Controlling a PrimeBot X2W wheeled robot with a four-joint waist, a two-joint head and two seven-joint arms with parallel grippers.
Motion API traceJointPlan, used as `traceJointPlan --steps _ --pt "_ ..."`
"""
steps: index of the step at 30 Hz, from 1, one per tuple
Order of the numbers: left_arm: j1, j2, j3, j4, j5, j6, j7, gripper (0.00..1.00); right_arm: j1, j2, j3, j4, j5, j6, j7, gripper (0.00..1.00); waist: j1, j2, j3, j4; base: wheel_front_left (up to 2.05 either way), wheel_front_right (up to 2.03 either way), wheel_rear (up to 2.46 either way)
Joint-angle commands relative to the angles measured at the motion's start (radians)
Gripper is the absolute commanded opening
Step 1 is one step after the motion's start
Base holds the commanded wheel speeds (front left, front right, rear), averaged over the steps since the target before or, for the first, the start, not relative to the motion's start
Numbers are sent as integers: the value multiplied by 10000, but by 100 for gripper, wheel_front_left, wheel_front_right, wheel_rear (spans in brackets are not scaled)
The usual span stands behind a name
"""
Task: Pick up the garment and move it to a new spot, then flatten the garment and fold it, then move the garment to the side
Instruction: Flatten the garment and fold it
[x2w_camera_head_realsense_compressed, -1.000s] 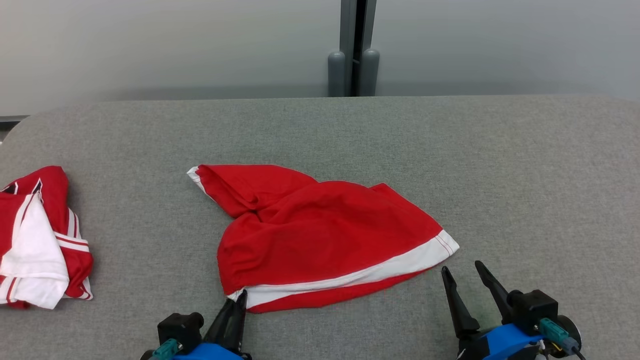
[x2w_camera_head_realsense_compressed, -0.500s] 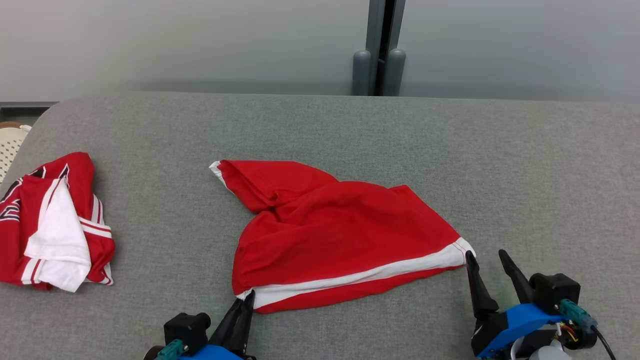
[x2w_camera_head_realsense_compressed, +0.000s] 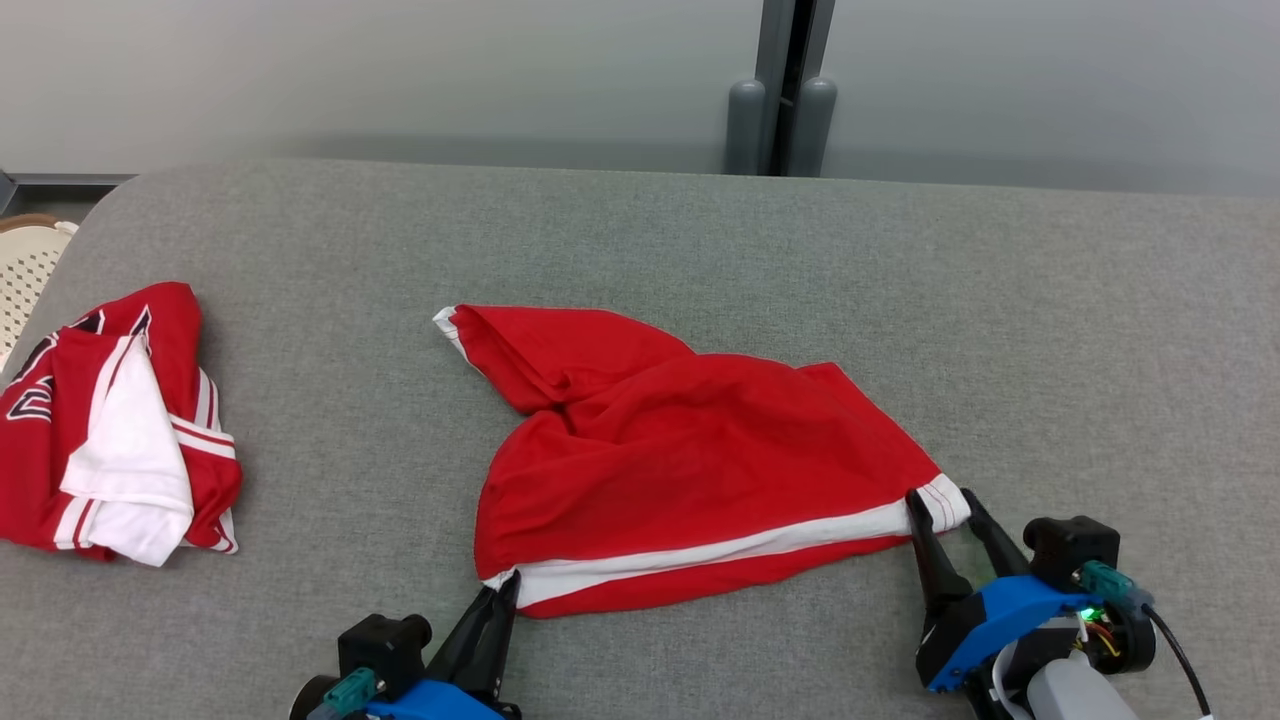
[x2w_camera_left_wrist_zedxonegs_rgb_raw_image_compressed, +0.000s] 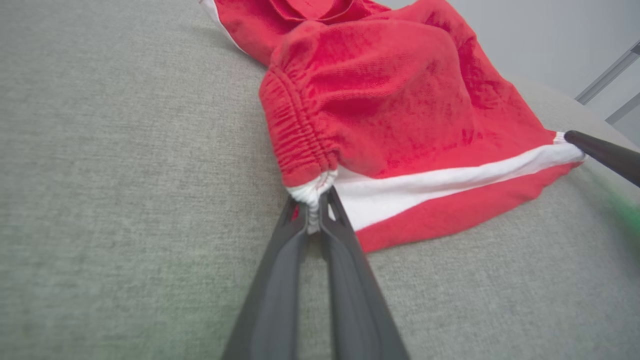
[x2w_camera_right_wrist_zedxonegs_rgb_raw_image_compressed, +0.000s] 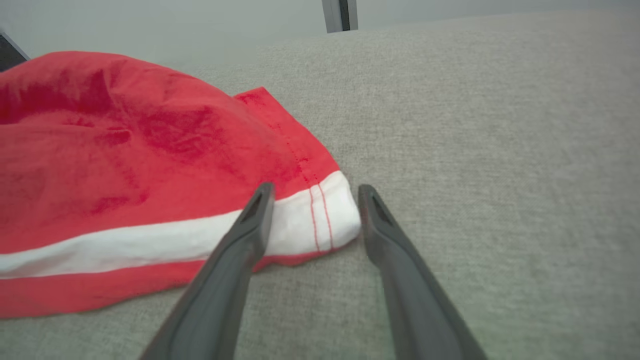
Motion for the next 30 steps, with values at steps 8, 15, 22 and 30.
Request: traceJointPlan --steps 8,15,22,30 --pt "-55 159 107 -205 -12 -17 -30 0 233 -19 88 -317 277 1 -8 0 0 0 -238 44 0 0 0" --pt "-514 646 160 -1460 395 -17 -31 0 628 -18 -18 -2314 903 1 -6 0 0 0 -811 -35 0 0 0" --pt "-2085 1905 -131 -3272 323 -17 -30 0 13 -33 -260 -4593 1702 1 -6 0 0 0 -1421 -264 0 0 0" --pt "-4678 3266 -580 -4715 -827 -17 215 0 -1269 -772 -203 -6536 2812 1 143 0 0 0 -1534 -591 0 0 0"
